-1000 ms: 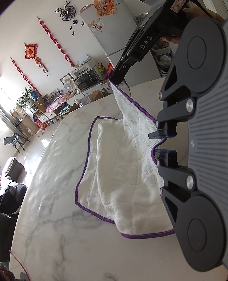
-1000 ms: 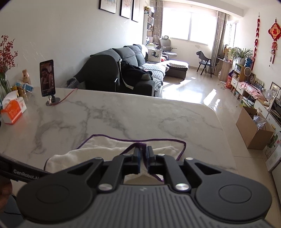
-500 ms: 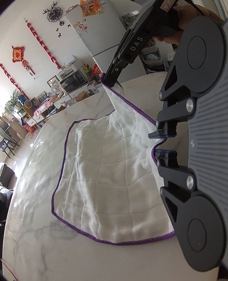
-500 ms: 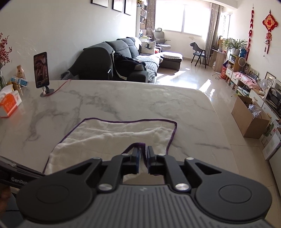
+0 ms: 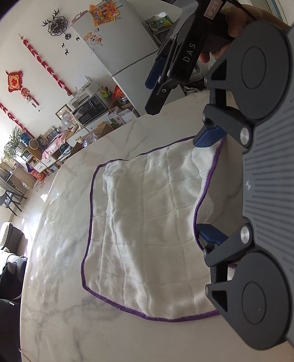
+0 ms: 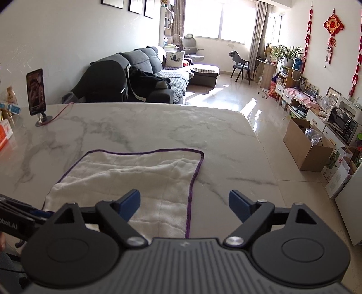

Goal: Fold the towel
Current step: 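Open both grippers and release the towel hem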

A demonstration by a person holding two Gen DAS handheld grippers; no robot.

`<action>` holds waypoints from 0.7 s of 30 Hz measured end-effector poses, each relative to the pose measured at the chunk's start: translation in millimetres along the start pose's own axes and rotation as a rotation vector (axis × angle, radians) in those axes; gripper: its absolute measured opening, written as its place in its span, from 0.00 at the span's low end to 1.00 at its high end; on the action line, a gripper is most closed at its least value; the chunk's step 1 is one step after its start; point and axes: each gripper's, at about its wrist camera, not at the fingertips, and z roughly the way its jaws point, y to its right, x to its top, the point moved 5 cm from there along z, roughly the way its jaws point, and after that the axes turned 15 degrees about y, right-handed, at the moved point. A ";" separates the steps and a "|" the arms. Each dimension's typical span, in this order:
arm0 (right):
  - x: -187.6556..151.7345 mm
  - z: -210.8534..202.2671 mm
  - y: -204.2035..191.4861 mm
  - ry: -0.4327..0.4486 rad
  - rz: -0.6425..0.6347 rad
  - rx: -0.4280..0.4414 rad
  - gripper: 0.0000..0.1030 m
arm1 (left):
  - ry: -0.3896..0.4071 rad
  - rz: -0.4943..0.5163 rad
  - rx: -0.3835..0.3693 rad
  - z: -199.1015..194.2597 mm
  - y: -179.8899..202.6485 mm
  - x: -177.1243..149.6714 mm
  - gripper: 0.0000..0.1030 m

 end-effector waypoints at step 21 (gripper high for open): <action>19.6 65.5 -6.5 -0.047 -0.010 0.033 0.88 | 0.055 0.028 0.152 18.6 -29.9 58.6 0.73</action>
